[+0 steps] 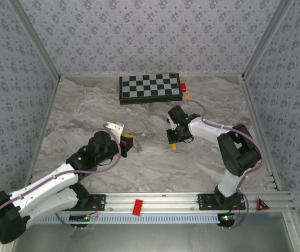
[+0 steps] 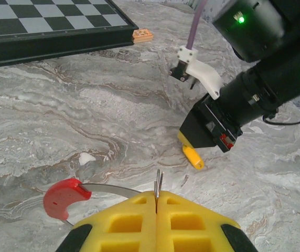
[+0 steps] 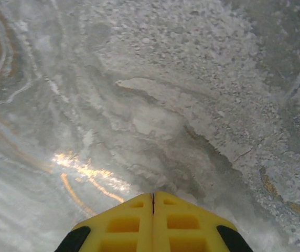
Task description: Put the keys on the keyring
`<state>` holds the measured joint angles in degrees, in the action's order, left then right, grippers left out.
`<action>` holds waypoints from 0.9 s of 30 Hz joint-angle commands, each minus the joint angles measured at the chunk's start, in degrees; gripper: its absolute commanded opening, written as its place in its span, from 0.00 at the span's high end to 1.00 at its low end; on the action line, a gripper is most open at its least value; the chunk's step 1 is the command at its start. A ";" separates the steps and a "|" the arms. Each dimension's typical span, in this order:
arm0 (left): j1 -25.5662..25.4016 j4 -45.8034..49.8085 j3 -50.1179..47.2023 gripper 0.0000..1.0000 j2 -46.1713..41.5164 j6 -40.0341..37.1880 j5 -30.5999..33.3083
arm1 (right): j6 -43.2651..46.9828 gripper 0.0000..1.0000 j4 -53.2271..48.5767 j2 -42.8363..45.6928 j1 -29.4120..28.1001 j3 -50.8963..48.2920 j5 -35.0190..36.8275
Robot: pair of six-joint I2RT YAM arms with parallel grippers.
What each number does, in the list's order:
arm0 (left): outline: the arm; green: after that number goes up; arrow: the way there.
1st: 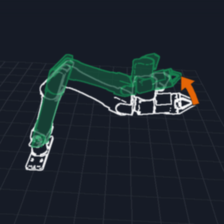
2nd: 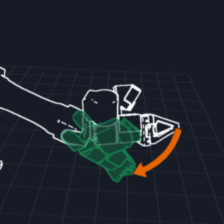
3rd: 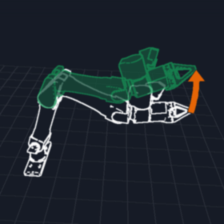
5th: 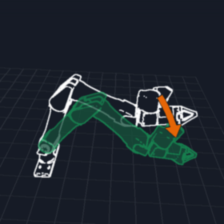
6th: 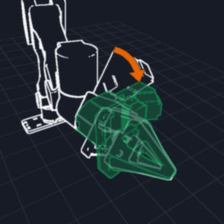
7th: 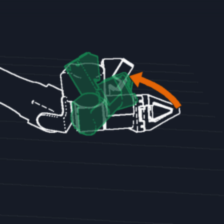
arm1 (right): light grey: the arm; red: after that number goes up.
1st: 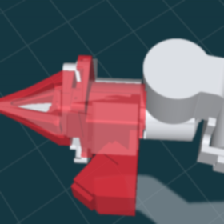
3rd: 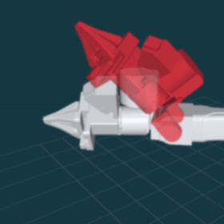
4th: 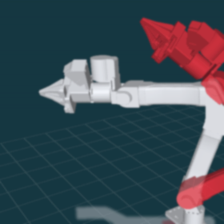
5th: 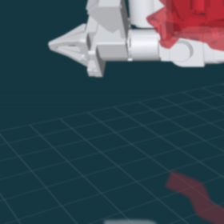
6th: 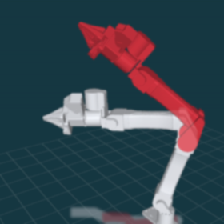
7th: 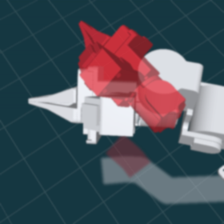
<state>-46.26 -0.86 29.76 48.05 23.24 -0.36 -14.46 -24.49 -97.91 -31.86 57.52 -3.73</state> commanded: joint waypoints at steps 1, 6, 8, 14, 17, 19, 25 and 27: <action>-0.47 0.80 3.58 1.00 -0.30 0.94 0.73 | -2.87 1.00 12.24 3.51 -0.96 -4.03 3.70; -0.41 2.18 4.45 1.00 -0.47 1.45 1.30 | -4.04 1.00 22.62 7.36 -1.78 -10.27 6.53; -0.45 2.40 4.66 1.00 -0.46 1.63 1.42 | -4.09 1.00 26.22 8.44 -1.98 -12.58 7.32; -0.49 2.58 5.54 1.00 0.70 1.98 1.41 | -3.95 1.00 37.37 9.58 -2.42 -18.54 9.60; -0.49 2.86 6.14 1.00 1.39 1.89 1.25 | -3.36 1.00 43.36 9.44 -2.98 -21.44 11.29; -0.43 3.10 6.55 1.00 1.82 1.81 1.24 | -2.80 1.00 47.26 9.23 -3.46 -23.18 12.82; -0.52 3.41 7.34 1.00 2.70 1.72 1.26 | -1.76 1.00 58.13 6.79 -4.38 -26.87 14.81; -0.53 3.58 7.56 1.00 3.13 1.63 1.24 | -1.25 1.00 61.11 5.47 -4.80 -27.58 15.81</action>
<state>-46.30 2.90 34.61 50.94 24.73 0.54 -17.02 28.32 -90.63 -35.97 31.16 9.13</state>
